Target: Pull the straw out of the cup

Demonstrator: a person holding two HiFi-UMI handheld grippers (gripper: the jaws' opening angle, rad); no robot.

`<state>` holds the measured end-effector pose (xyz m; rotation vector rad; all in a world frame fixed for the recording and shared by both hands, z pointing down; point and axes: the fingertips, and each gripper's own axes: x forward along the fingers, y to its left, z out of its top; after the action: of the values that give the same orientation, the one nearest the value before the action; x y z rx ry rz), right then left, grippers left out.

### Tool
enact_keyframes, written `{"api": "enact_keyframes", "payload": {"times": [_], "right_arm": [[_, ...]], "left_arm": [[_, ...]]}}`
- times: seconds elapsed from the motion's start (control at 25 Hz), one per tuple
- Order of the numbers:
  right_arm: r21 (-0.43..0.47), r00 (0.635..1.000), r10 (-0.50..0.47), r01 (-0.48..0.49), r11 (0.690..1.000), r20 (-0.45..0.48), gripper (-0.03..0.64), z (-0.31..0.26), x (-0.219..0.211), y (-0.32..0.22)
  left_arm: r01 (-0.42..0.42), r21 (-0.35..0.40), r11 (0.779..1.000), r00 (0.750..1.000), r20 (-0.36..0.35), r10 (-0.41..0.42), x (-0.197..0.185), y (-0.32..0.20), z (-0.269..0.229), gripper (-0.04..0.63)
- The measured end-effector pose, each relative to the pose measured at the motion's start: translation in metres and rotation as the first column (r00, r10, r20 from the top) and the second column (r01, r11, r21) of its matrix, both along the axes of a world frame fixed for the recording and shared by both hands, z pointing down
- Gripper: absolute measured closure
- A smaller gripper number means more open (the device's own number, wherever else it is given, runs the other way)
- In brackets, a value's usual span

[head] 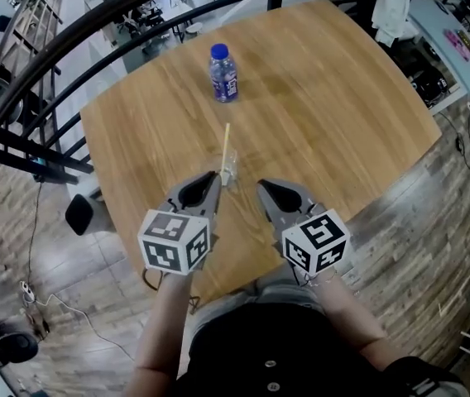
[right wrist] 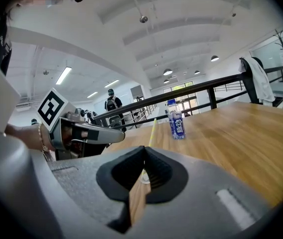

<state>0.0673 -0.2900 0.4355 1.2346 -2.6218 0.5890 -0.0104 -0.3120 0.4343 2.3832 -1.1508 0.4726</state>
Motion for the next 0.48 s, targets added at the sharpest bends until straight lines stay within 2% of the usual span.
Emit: {"api": "enact_keyframes", "payload": {"times": [0.16, 0.28, 0.48], "right_arm": [[-0.014, 1.0, 0.008, -0.008, 1.0, 0.004, 0.618, 0.012, -0.004, -0.007], [-0.035, 1.0, 0.015, -0.015, 0.999, 0.004, 0.618, 0.021, -0.004, -0.009], [-0.054, 1.0, 0.007, -0.008, 0.998, -0.002, 0.618, 0.033, -0.004, -0.014]], "left_arm": [[-0.018, -0.014, 1.0, 1.0, 0.014, 0.018, 0.001, -0.018, 0.013, 0.566], [-0.039, -0.016, 0.999, 0.999, 0.03, 0.04, 0.004, -0.03, 0.017, 0.495], [-0.066, -0.019, 0.998, 0.995, 0.069, 0.067, 0.008, -0.051, 0.027, 0.492]]}}
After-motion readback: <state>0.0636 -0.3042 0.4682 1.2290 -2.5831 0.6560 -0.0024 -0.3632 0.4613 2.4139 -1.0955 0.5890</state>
